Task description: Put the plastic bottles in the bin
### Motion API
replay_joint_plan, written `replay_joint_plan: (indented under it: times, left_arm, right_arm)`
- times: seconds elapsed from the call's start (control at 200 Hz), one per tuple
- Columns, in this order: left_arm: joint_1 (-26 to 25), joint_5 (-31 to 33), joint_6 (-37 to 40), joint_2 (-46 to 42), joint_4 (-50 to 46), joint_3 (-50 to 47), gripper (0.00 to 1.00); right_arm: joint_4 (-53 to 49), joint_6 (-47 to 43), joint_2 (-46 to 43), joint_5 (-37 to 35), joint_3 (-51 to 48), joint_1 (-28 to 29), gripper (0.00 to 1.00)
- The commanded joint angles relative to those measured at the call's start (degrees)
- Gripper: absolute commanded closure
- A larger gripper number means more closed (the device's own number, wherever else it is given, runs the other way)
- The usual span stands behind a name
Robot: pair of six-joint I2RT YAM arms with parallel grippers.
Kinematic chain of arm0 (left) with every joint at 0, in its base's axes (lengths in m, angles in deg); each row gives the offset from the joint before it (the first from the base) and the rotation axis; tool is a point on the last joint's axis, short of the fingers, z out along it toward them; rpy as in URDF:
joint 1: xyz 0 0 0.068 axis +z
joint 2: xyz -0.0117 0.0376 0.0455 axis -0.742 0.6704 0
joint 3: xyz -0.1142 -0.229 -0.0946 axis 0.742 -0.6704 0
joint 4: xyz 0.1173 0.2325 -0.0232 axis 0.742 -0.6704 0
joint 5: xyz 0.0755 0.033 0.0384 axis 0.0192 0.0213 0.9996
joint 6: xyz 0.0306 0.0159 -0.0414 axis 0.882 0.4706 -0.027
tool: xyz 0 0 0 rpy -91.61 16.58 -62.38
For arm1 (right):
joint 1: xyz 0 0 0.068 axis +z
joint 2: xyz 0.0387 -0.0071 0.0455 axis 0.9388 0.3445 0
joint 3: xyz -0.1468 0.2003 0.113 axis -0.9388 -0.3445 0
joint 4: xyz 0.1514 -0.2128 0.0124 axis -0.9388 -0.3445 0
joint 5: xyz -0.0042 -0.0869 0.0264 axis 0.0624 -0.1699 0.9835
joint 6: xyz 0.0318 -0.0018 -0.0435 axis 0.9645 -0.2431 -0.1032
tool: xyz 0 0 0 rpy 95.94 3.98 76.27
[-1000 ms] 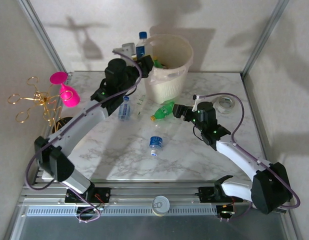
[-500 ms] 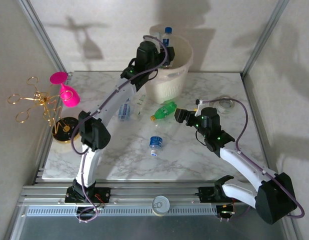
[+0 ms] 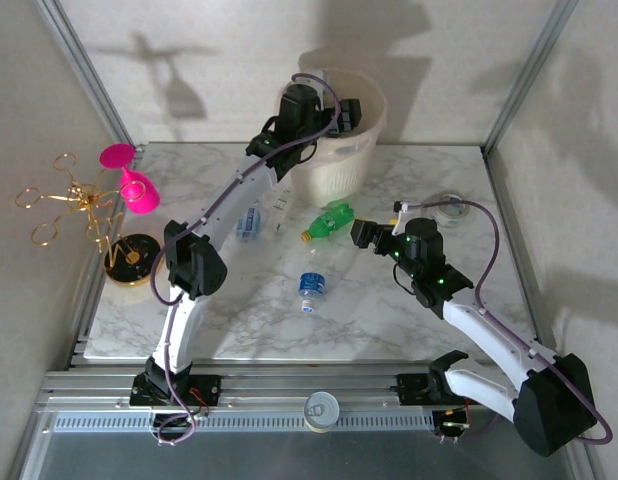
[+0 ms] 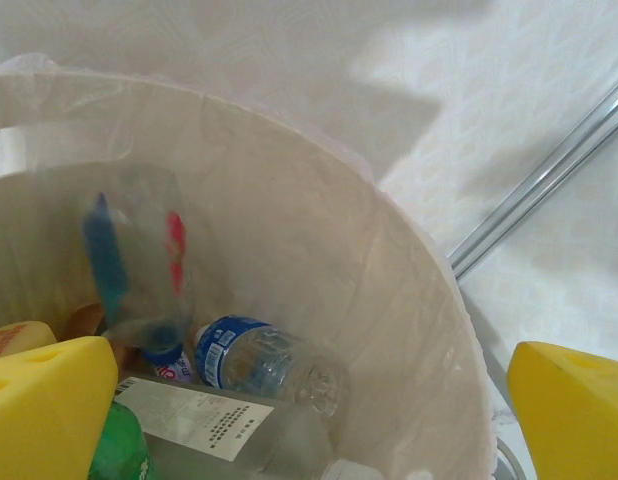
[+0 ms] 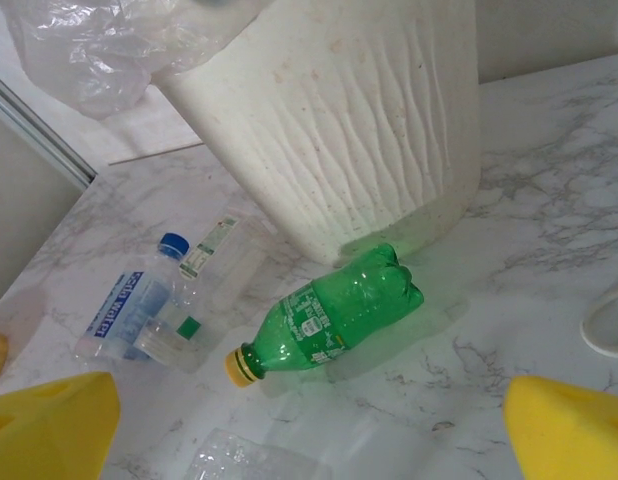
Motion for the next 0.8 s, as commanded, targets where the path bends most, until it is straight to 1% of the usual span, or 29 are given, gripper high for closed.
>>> replay_joint_plan:
  times: [0.0,0.15,0.346,0.406,0.596,0.796]
  left_arm:
    - [-2.2,3.1,3.2,-7.5,-0.5,-1.0,0.00]
    - [-4.8,7.1,6.0,-16.9,5.9,-13.2,0.00]
    - [-7.0,7.4,6.5,-28.6,14.8,-29.3,0.00]
    - [-7.5,7.4,6.5,-32.0,17.3,-34.2,0.00]
    - [-8.4,9.4,4.0,-42.1,24.3,-52.3,0.00]
    - [-8.5,12.8,-1.0,-50.8,31.5,-71.5,0.00]
  right_arm:
    - [2.1,0.7,-1.0,0.7,-2.2,-0.3,0.01]
    - [4.6,3.8,0.3,-1.0,-3.4,-0.3,0.01]
    - [11.1,9.8,3.6,2.0,-5.6,-0.2,0.01]
    - [13.6,11.6,5.0,1.6,-6.7,0.3,0.01]
    - [14.2,13.3,11.1,-1.7,-4.8,3.0,0.01]
    - [14.1,15.4,19.7,-0.8,0.1,4.4,0.01]
